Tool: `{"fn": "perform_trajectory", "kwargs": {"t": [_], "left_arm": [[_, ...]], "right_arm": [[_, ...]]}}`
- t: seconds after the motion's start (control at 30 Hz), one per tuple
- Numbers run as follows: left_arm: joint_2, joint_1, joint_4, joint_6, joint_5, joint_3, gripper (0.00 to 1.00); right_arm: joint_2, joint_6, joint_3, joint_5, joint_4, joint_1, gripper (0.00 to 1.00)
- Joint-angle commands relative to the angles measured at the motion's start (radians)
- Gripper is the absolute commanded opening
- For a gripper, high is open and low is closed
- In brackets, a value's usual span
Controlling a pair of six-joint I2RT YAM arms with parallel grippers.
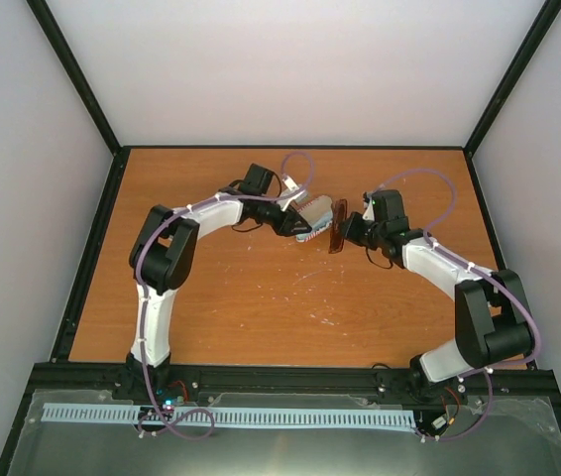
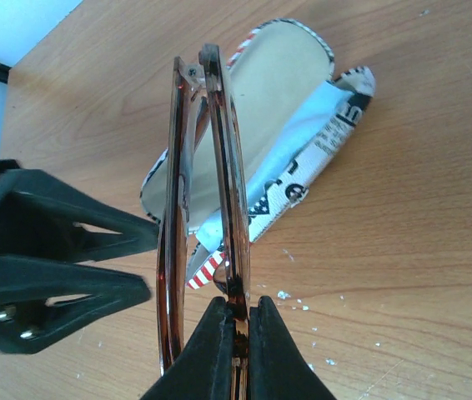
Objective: Organize the sunglasses
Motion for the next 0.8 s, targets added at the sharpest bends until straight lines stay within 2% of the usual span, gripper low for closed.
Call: {"fn": "perform_trajectory", "kwargs": {"t": [0.0, 0.17, 0.3, 0.53, 0.77], "left_arm": [[-0.071, -0.004, 0.026, -0.003, -0.014, 0.036, 0.34], [-0.107, 0.042, 0.113, -0.032, -0.102, 0.032, 0.17], [-0.027, 0.078, 0.057, -0.026, -0.217, 0.147, 0.10], [0.129, 0.088, -0.059, 0.007, -0.409, 0.311, 0.06], [0.233, 0.086, -0.171, 0.018, -0.414, 0.411, 0.05]], "right_arm": [[0.029, 0.049, -0.017, 0.031, 0.082, 0.015, 0.03], [0.010, 0.041, -0.008, 0.068, 0.048, 0.015, 0.03], [-0.010, 0.033, 0.002, 0.092, 0.021, 0.014, 0.03], [-0.006, 0.043, 0.032, 0.086, 0.025, 0.014, 0.03], [-0.007, 0.053, 0.047, 0.097, 0.027, 0.015, 0.03]]}}
